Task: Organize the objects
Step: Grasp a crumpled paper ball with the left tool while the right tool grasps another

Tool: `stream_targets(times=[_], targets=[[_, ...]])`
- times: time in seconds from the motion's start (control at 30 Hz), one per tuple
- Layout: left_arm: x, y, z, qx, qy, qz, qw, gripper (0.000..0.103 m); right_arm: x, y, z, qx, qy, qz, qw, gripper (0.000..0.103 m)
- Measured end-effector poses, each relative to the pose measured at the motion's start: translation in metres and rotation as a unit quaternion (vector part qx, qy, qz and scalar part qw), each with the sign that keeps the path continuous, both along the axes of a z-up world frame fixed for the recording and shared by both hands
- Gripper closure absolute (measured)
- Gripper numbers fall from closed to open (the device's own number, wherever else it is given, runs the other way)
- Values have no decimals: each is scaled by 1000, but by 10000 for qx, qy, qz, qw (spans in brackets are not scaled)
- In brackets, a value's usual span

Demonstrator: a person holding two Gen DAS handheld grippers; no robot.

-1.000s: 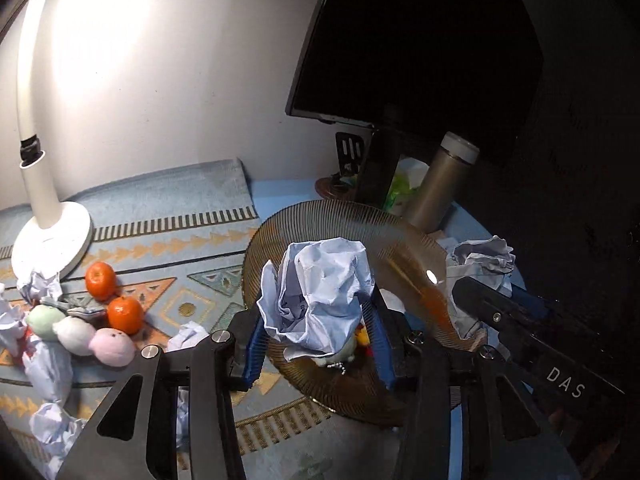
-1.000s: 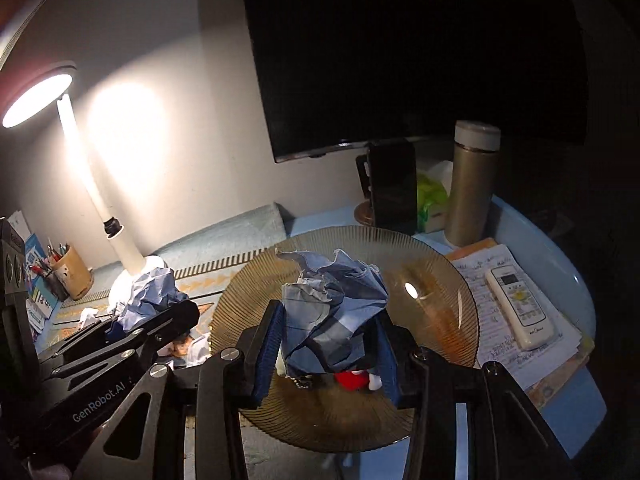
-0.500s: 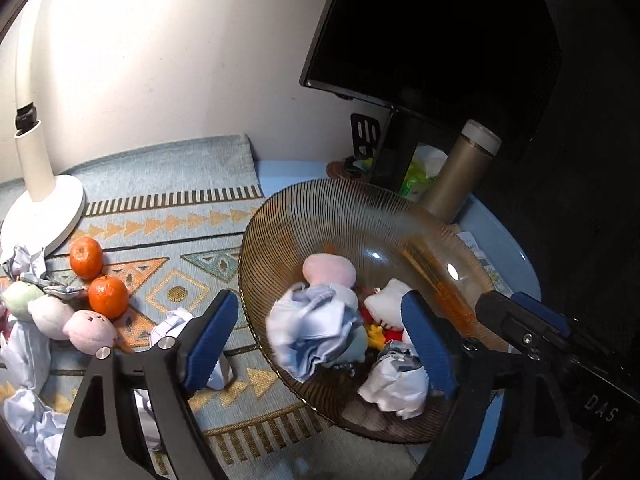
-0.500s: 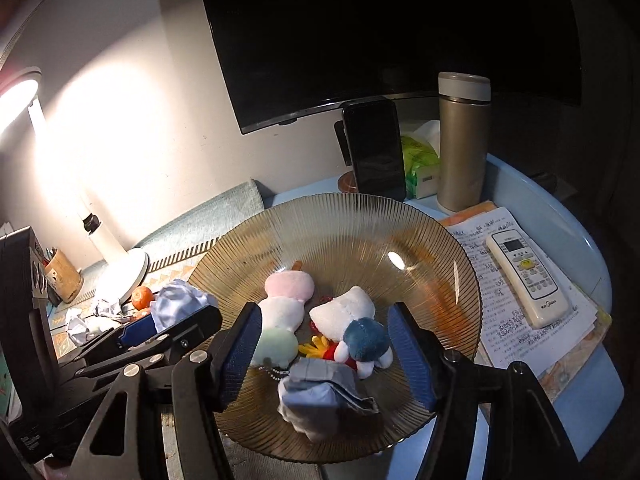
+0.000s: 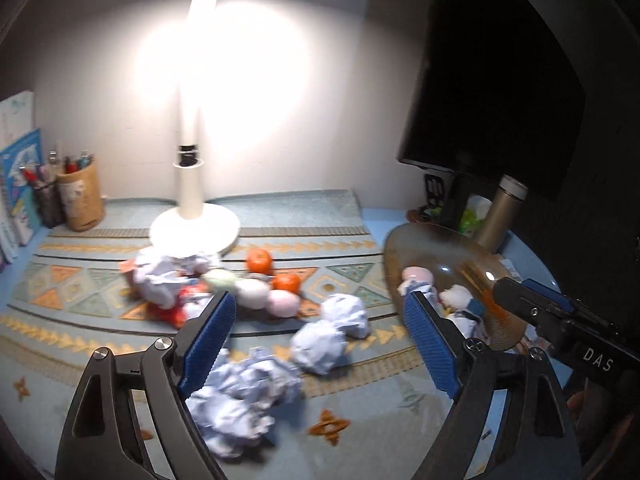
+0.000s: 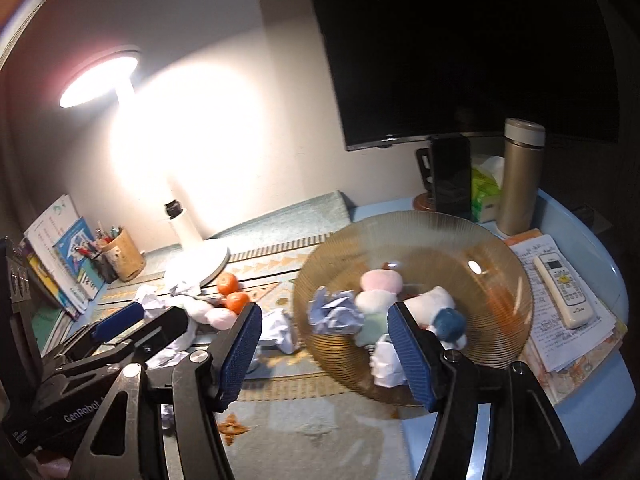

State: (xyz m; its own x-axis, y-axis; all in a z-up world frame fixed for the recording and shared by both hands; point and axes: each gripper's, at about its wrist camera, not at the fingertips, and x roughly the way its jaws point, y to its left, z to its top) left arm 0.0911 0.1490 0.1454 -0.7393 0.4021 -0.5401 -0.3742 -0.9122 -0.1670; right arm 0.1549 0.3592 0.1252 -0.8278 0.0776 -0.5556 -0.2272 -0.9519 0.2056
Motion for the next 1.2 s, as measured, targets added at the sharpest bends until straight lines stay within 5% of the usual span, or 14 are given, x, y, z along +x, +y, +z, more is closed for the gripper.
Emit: stream_targets(times=[0.2, 0.33, 0.8, 1.1, 1.2], targets=[[19, -88, -6, -47, -28, 816, 9966, 17, -12, -64, -7, -68, -31, 735, 9973, 39], [19, -110, -36, -25, -335, 822, 9961, 17, -25, -93, -32, -151, -381, 1017, 9940, 39], [-10, -65, -141, -286, -1777, -114, 9836, 17, -84, -111, -111, -246, -1441, 1588, 9764, 39], [-24, -47, -140, -426, -1660, -167, 9851, 18, -121, -118, -127, -496, -1682, 1857, 9668, 39], [-24, -48, -136, -241, -1623, -273, 9861, 33, -126, -121, -130, -501, -1689, 1922, 9654, 39]])
